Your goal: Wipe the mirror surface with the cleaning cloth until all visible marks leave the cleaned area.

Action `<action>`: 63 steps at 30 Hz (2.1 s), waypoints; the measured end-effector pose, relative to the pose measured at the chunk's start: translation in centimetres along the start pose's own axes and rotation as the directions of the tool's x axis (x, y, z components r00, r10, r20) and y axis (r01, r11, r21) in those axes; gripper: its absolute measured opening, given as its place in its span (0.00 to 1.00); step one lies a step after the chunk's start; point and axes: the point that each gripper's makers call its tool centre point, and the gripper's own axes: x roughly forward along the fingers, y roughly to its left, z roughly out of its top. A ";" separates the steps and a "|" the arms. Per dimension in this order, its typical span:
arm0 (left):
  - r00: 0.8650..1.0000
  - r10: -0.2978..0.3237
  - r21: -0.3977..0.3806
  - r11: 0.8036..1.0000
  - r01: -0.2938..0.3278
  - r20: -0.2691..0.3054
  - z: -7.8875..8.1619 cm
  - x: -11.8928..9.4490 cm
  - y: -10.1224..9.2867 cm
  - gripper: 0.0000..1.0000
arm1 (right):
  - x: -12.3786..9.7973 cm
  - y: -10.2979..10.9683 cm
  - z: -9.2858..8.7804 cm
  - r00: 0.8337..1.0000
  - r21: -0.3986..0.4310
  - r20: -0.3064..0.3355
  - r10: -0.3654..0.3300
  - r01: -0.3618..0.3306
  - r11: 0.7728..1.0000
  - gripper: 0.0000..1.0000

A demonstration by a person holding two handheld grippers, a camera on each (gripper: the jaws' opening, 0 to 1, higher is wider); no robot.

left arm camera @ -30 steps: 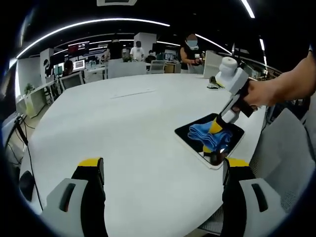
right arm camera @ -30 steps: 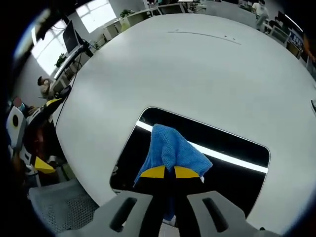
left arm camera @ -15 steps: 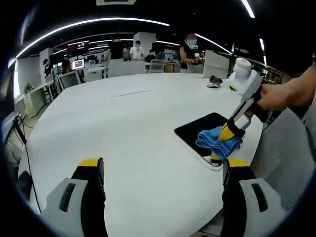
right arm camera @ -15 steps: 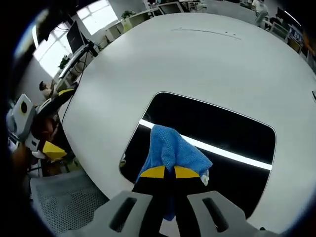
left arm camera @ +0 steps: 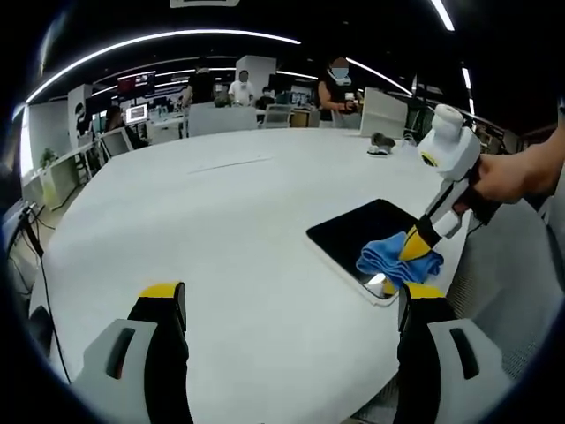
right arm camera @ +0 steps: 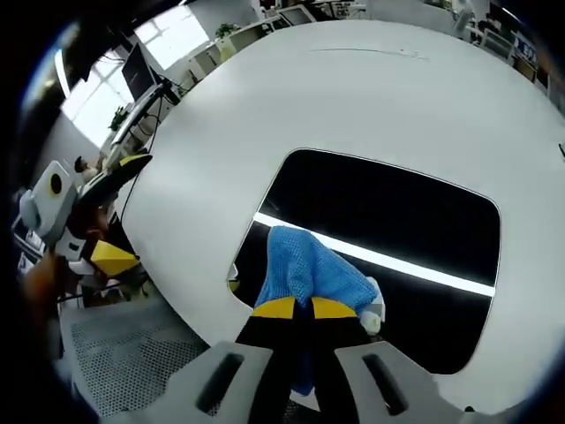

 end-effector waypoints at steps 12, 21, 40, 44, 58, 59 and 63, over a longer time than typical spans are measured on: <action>1.000 0.006 -0.004 1.000 -0.006 -0.002 -0.3 -0.2 -0.2 0.99 | -0.3 0.6 -0.9 1.000 0.003 -0.015 0.024 -0.024 1.000 0.00; 1.000 0.003 -0.011 1.000 -0.003 0.000 -0.5 -0.3 -0.6 0.99 | -0.3 0.5 -0.8 1.000 -0.003 -0.010 0.028 -0.028 1.000 0.00; 1.000 0.020 -0.009 1.000 -0.020 -0.002 -0.7 -0.4 -0.1 0.99 | -1.1 -1.4 -1.2 1.000 0.012 -0.018 0.021 -0.020 1.000 0.00; 1.000 0.014 -0.006 1.000 -0.014 -0.004 -0.6 -0.3 -0.2 0.99 | -1.4 -2.0 -1.5 1.000 0.020 -0.016 0.015 -0.015 1.000 0.00; 1.000 0.001 0.004 1.000 -0.001 -0.013 -0.6 0.1 -0.2 0.99 | -1.8 -3.2 -1.6 1.000 0.051 -0.016 0.003 -0.002 0.999 0.00; 1.000 0.001 0.005 1.000 -0.001 -0.015 -0.6 0.1 -0.2 0.99 | -1.8 -3.2 -1.6 1.000 0.053 -0.016 0.004 -0.003 0.999 0.00; 1.000 -0.001 0.007 1.000 0.001 -0.021 -0.7 0.2 -0.2 0.99 | -1.7 -3.2 -1.4 1.000 0.053 -0.013 0.003 -0.002 0.999 0.00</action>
